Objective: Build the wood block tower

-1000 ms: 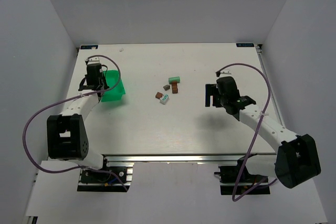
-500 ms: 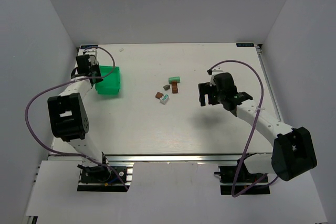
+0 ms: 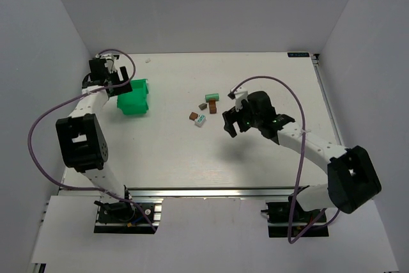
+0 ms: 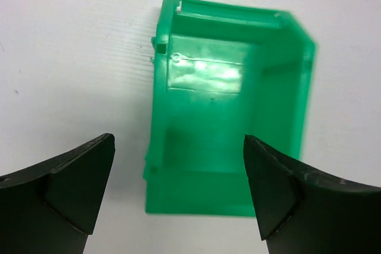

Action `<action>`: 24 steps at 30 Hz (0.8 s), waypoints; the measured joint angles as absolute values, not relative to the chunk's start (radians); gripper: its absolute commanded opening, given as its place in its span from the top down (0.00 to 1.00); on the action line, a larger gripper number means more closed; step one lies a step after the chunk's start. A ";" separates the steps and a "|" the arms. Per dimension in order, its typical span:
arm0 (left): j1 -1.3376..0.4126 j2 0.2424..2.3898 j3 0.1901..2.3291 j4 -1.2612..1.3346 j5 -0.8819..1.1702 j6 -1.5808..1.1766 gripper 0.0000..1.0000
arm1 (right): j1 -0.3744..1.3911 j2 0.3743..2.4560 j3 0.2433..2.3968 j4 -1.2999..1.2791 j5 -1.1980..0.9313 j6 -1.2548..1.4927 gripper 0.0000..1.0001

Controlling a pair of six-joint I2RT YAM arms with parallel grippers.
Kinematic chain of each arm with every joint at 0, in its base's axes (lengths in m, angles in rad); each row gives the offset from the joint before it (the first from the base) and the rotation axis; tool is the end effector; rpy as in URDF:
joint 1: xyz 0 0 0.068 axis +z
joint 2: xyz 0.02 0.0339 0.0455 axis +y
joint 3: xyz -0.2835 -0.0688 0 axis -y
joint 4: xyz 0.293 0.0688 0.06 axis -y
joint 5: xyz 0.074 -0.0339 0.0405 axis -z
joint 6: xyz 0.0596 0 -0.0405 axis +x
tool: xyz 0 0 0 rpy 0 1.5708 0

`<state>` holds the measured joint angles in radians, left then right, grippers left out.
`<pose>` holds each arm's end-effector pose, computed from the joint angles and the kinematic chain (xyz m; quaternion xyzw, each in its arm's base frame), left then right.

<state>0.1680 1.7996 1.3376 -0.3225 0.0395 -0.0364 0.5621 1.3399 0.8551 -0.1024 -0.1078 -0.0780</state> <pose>0.4617 0.0759 0.2184 -0.0867 0.9195 0.0070 0.3834 0.2955 0.1937 0.2322 -0.3011 0.8275 0.1591 0.4464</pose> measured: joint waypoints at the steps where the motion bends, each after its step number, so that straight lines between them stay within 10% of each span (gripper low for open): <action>1: 0.167 1.776 1.340 -0.341 0.047 -0.075 0.02 | 0.581 1.364 0.855 -0.080 -0.114 -0.089 0.10; 10: 0.137 1.213 0.904 -0.124 0.356 -0.392 0.02 | 0.667 1.579 0.868 0.144 -0.141 -0.140 0.11; 24: 0.135 1.281 0.838 -0.104 0.484 -0.453 0.02 | 0.690 1.893 1.050 0.295 -0.220 -0.203 0.11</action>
